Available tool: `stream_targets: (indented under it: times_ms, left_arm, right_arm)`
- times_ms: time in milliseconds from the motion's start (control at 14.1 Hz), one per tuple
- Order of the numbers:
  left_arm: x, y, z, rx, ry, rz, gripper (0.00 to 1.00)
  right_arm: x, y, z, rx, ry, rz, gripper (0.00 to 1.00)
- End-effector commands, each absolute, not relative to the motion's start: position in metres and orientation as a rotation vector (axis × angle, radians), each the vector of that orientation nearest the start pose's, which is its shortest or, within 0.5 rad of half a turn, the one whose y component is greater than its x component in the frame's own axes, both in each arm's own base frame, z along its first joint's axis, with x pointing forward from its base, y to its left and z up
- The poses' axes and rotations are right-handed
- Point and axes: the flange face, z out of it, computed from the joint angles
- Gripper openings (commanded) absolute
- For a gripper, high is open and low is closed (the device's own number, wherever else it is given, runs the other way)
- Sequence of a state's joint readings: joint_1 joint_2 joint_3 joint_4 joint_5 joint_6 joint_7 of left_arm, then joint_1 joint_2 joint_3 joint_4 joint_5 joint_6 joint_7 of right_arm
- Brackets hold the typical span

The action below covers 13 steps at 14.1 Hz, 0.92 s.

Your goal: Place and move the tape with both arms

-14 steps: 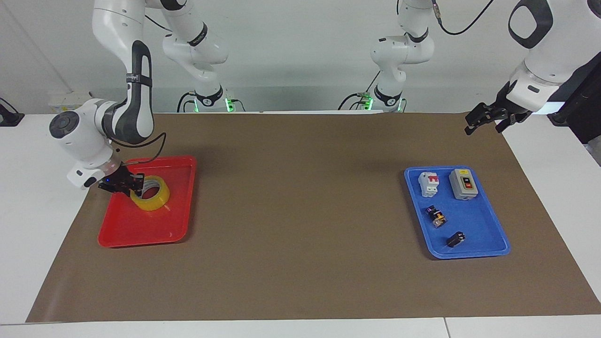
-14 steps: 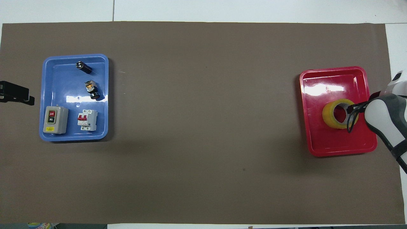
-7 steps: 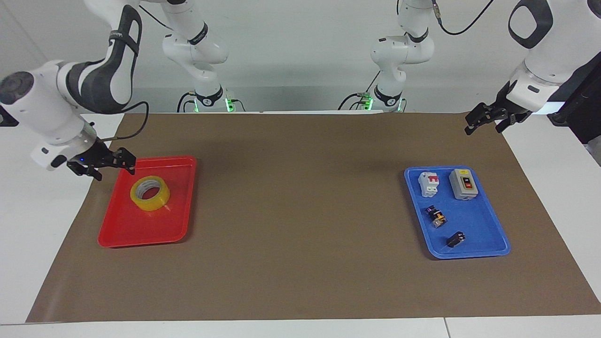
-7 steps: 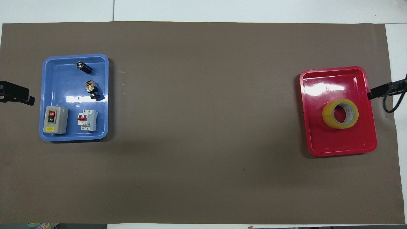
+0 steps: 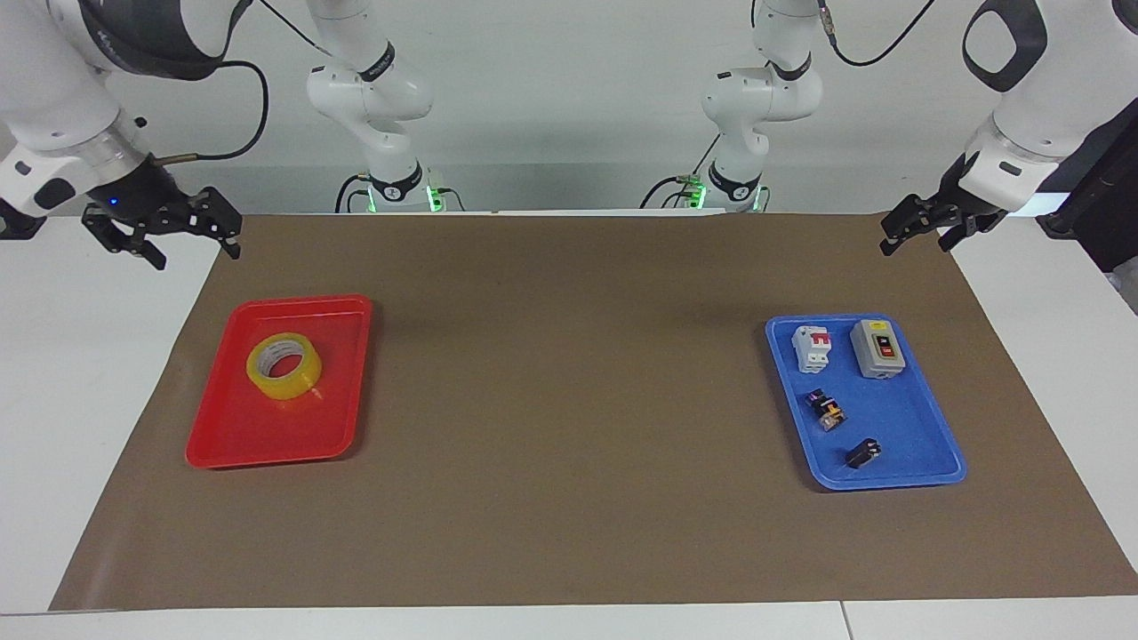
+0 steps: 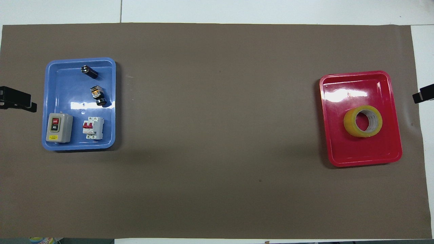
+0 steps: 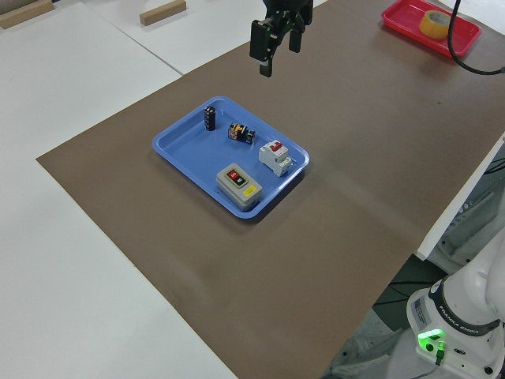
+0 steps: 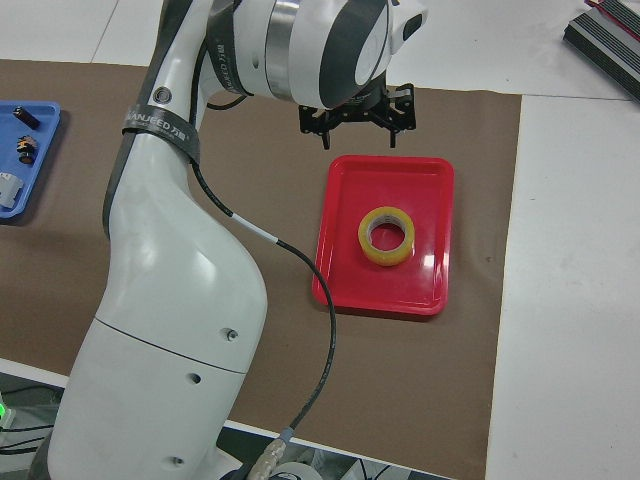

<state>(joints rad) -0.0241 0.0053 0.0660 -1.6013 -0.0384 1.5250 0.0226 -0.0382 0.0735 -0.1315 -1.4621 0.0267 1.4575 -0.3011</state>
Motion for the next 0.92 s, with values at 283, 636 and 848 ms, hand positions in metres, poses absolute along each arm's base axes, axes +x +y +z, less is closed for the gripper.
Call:
stream_targets:
  times_ms: [283, 636, 848]
  left_arm:
    - [0.541, 0.017, 0.606, -3.200, -0.021, 0.134, 1.00]
    - [0.542, 0.017, 0.605, -3.200, -0.021, 0.134, 1.00]
    - [0.541, 0.016, 0.606, -3.200, -0.019, 0.134, 1.00]
  right_arm:
    - [0.529, -0.093, 0.622, -3.139, -0.183, 0.161, 1.00]
    - [0.523, -0.094, 0.632, -3.158, -0.185, 0.169, 1.00]
    - [0.529, -0.103, 0.627, -3.153, -0.157, 0.159, 1.00]
